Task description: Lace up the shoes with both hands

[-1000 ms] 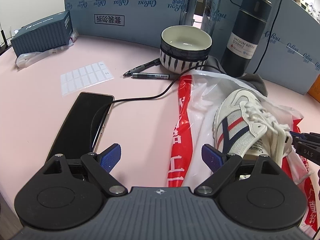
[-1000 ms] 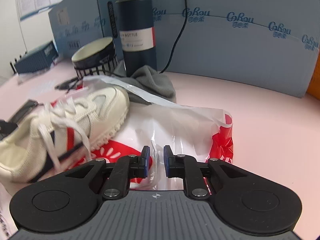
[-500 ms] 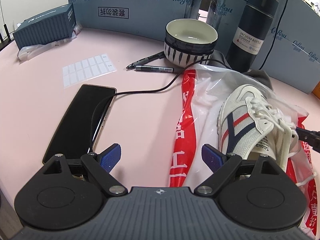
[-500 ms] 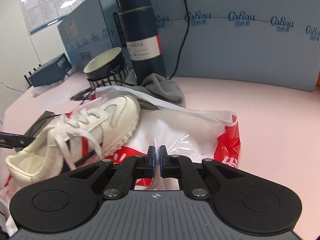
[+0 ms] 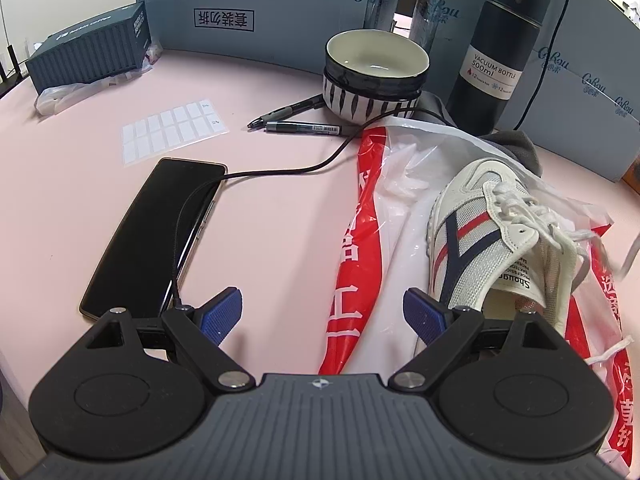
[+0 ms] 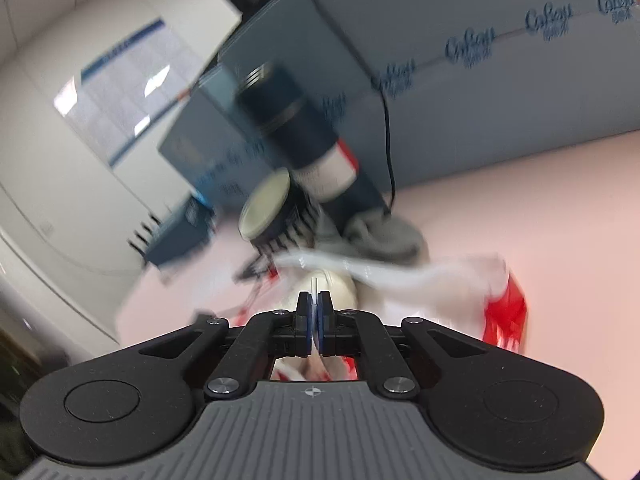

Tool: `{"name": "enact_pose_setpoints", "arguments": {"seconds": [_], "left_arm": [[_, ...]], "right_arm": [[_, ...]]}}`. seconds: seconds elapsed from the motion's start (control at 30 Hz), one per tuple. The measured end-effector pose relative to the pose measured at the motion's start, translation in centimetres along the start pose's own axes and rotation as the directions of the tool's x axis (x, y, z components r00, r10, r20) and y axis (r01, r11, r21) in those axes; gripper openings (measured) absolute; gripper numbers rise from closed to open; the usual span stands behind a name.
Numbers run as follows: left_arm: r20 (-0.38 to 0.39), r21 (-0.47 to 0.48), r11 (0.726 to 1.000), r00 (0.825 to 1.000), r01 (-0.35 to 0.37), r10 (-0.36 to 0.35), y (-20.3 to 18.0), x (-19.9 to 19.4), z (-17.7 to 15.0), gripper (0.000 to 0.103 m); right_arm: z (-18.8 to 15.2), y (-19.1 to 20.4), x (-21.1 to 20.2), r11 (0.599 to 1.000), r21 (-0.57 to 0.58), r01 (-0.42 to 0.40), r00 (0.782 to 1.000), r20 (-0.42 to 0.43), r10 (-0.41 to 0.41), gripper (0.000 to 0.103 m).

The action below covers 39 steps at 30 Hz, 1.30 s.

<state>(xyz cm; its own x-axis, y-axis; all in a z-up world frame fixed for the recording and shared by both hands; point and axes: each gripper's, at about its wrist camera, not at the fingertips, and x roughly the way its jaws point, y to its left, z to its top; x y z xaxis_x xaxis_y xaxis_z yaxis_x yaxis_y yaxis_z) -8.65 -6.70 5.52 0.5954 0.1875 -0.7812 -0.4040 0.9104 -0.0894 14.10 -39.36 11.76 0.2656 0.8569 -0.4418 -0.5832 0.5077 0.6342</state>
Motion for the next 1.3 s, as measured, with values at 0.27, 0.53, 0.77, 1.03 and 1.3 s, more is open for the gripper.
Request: {"name": "enact_pose_setpoints", "arguments": {"seconds": [0.27,0.53,0.77,1.03,1.3], "left_arm": [[0.03,0.017,1.0,1.0,0.0,0.0,0.0,-0.7,0.2,0.087],[0.034,0.004,1.0,0.999,-0.001,0.0,0.0,-0.4,0.6,0.087],[0.031,0.039,0.999,1.0,0.0,-0.001,-0.9,-0.2,0.8,0.087],[0.035,0.055,0.998,0.999,-0.003,0.001,-1.4,0.0,1.0,0.087],[0.099,0.146,0.987,0.991,0.07,-0.085,-1.0,-0.7,1.1,0.087]], "right_arm": [[6.7,3.4,-3.1,0.993,-0.117,-0.02,0.995,0.092,0.03,0.003],[2.1,5.4,1.8,0.986,-0.118,-0.117,0.993,-0.014,0.117,0.003],[-1.8,5.5,7.3,0.983,-0.174,-0.059,0.996,-0.077,0.046,0.003],[-4.0,5.6,9.6,0.943,-0.333,0.02,0.991,-0.116,-0.062,0.003],[-4.9,5.0,9.8,0.944,-0.329,0.02,0.994,-0.091,-0.052,0.004]]}}
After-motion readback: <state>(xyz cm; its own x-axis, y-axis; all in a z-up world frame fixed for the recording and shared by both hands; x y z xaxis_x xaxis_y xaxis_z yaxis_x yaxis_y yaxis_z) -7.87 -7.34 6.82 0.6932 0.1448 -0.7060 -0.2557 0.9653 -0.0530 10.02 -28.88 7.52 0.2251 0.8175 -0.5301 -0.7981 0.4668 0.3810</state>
